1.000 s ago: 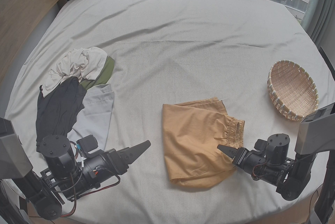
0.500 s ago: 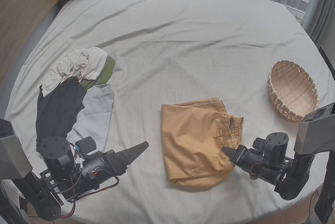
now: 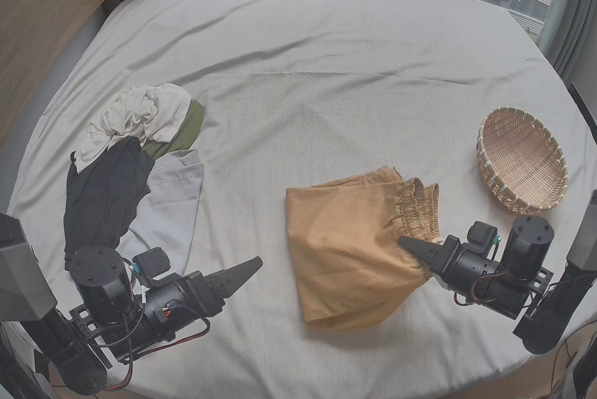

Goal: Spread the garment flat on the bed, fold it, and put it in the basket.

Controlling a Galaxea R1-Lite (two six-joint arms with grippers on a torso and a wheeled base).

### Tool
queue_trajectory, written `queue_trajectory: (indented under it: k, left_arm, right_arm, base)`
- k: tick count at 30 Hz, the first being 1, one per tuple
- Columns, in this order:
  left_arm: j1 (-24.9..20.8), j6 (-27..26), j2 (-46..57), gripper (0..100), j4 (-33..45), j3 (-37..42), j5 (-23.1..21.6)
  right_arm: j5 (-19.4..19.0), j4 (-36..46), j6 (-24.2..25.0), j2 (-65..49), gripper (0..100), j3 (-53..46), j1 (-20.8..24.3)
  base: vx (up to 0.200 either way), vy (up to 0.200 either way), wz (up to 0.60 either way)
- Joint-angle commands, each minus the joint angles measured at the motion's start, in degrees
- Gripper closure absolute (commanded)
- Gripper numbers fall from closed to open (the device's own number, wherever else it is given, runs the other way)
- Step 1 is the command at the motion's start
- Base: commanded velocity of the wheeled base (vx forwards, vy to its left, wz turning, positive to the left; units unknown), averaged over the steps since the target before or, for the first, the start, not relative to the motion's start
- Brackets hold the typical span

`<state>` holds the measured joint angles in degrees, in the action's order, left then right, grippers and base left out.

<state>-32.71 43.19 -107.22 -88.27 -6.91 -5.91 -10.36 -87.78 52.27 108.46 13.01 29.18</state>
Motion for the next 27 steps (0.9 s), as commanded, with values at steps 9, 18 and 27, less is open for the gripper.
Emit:
queue_trajectory:
  k: [9, 18, 27]
  left_arm:
    - [0.0, 0.1, 0.2, 0, -0.1, 0.6, 0.6]
    - [-0.1, 1.2, 0.3, 0, -0.1, 0.4, 0.6]
    - [-0.1, 1.3, 0.2, 0, -0.1, 0.4, 0.6]
  right_arm:
    - [-2.7, 0.4, -0.2, -9.8, 100, 3.2, 2.7]
    - [-2.7, 0.4, -1.5, -9.8, 100, 3.4, 2.2]
    - [-2.6, 0.9, -6.2, -11.6, 100, 5.6, -3.8]
  base:
    - [0.0, 0.0, 0.0]
    - [0.0, 0.0, 0.0]
    - [0.0, 0.0, 0.0]
